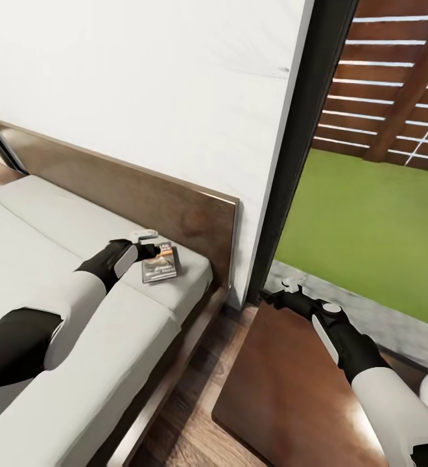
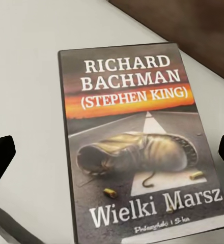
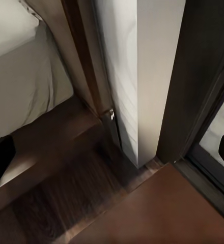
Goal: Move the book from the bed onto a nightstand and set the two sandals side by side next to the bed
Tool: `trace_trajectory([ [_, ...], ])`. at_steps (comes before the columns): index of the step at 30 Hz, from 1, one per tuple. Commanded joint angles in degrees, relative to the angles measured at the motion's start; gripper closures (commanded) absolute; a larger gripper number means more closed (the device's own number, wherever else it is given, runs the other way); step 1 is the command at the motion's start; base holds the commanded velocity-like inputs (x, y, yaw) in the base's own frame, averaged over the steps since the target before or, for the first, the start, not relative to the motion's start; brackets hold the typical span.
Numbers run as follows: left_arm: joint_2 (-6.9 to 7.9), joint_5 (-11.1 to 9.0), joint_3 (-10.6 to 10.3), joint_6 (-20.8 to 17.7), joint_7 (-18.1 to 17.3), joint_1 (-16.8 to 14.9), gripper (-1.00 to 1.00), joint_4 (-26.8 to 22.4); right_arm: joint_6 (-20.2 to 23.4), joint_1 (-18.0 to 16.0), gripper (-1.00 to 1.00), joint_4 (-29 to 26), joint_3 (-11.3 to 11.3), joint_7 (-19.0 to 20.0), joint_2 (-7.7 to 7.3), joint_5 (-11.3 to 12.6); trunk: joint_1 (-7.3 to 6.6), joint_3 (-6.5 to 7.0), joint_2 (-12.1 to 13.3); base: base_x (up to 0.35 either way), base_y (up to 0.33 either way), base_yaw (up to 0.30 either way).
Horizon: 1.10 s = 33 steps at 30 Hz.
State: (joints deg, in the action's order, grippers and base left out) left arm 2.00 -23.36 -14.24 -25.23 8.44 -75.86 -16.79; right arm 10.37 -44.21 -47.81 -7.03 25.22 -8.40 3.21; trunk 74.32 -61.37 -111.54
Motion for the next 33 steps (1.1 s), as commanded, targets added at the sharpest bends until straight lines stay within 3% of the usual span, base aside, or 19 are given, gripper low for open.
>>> trace_trajectory([
  [1,-0.01,0.0,0.0,0.0,0.0,0.0,-1.0,0.0,0.0,0.0,-1.0,0.0,0.02,0.0,0.01,0.01,0.22,-0.18,-0.42,0.0,0.0,0.0],
  [33,-0.5,0.0,0.0,0.0,-0.01,0.27,-1.0,0.0,0.02,0.0,-1.0,0.0,0.07,0.0,-0.02,0.01,7.25,-5.93,-13.25,0.0,0.0,0.0],
])
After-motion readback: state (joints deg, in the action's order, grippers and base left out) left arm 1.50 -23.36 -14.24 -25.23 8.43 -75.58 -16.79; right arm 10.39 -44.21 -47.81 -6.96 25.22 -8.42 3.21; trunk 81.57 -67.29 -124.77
